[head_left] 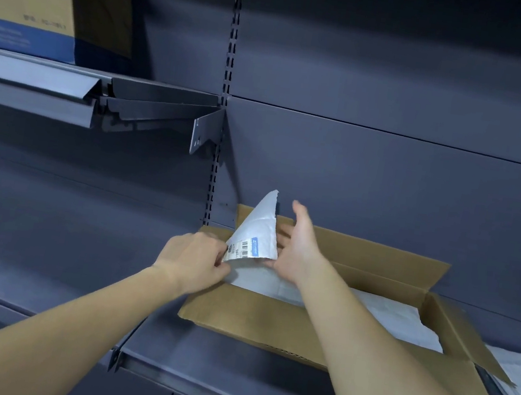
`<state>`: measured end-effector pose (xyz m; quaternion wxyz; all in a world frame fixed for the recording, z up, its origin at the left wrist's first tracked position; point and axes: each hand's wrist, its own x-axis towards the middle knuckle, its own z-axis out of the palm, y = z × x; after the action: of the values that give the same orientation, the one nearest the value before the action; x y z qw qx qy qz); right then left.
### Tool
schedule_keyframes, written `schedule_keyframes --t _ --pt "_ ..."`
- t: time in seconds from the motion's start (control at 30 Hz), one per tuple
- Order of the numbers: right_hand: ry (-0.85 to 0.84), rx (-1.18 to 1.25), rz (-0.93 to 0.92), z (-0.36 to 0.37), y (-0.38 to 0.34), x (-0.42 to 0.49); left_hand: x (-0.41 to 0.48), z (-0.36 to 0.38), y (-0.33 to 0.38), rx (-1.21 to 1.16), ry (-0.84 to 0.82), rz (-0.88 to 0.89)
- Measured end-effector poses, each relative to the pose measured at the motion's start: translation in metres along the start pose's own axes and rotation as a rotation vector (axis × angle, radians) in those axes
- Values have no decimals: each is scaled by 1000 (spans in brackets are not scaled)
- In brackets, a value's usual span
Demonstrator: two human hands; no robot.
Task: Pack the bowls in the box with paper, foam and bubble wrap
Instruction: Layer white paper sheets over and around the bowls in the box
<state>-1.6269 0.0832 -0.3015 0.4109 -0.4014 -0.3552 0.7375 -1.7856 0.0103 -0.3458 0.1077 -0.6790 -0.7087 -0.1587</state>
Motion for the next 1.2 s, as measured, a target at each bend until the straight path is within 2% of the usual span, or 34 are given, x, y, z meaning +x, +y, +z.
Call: schedule_keyframes --t 0.07,0.13,0.2,0.27,0.33,0.4,0.67,0.8,0.9,1.07,1.13,1.2 --pt "-98 -1 120 1 -1 0 2 -1 -2 19 -30 21" --pt "-183 -57 207 4 2 9 6 -4 -5 -15 -128 49" --pt "-216 -81 263 8 7 19 11 -11 -13 -176 -275 4" --pt "-247 -120 257 13 12 27 17 -22 -23 -438 -371 -98" --pt "-256 -136 220 16 19 36 21 -26 -30 -724 -329 -227" --pt "-277 -151 201 18 24 44 24 -22 -34 -854 -235 -292" --pt "-202 -84 254 21 28 46 21 -6 -32 -717 -229 -198" --pt "-279 -68 283 25 33 45 27 -4 -29 -901 -234 -355" --pt "-234 -75 228 25 36 43 32 -5 -31 -994 -160 -487" --pt "-214 -109 185 25 38 47 32 -5 -27 -1367 -200 -470" --pt "-247 -121 195 29 40 48 30 -4 -21 -1344 -233 -416" --pt "-304 -131 183 34 41 46 29 -3 -17 -1217 -247 -336"
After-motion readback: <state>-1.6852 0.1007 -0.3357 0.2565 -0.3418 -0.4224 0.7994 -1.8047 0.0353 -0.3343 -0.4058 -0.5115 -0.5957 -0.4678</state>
